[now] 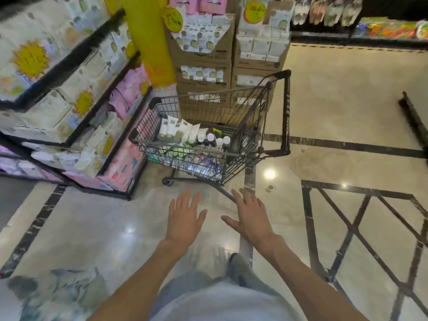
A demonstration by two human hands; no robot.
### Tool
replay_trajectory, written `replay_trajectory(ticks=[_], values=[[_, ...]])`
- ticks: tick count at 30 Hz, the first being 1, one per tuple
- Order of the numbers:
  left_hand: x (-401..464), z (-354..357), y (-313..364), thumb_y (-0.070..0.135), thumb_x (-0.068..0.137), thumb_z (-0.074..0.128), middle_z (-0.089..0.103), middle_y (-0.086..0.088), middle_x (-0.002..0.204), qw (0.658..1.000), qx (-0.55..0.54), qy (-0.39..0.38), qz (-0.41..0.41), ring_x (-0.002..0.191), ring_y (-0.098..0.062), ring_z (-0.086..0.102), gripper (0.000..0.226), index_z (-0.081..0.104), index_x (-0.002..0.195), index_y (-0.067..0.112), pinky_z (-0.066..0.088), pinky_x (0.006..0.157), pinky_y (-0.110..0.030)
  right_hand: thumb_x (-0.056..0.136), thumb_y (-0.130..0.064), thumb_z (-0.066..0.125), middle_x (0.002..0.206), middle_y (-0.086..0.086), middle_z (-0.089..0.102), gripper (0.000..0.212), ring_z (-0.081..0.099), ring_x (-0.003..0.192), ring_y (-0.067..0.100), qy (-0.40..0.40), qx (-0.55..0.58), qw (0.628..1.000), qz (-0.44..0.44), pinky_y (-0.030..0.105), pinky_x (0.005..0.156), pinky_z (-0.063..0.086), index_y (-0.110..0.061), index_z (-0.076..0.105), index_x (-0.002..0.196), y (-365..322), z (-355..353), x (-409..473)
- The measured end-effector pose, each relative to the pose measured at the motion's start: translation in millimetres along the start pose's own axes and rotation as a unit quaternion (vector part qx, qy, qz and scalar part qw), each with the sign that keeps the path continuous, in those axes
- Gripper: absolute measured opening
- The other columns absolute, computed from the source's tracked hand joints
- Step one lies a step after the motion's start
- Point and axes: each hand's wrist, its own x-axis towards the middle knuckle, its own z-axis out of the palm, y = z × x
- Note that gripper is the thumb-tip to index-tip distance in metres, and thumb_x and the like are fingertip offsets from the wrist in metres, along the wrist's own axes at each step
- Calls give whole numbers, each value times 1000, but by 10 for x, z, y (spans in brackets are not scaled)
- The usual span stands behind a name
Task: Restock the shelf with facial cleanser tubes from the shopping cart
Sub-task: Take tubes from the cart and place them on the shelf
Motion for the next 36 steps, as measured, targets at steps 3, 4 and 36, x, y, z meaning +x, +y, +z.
replay_trajectory(ticks=[3,4,36], values=[[442,-112,28,51,105,40,33,-7,163,999,-5,-6,-33,152,-27,26,58,37,156,22,25,122,-49,91,-70,53,161,12,34,87,33,148,33,1,3,1000,-31,51,120,31,-22,27,159,98,-168,512],[568,-141,20,49,105,43,32,-8,164,999,-14,3,-39,153,-27,25,58,37,156,22,24,122,-50,91,-70,54,160,12,35,87,34,148,33,3,6,999,-38,51,119,32,-22,27,159,117,-202,666],[5096,259,-2382,36,103,55,53,-11,144,966,-122,-214,-76,134,-32,49,52,43,150,16,44,109,-52,96,-56,58,150,10,41,80,44,135,34,-173,134,966,135,47,107,44,-20,24,159,-677,452,5232]])
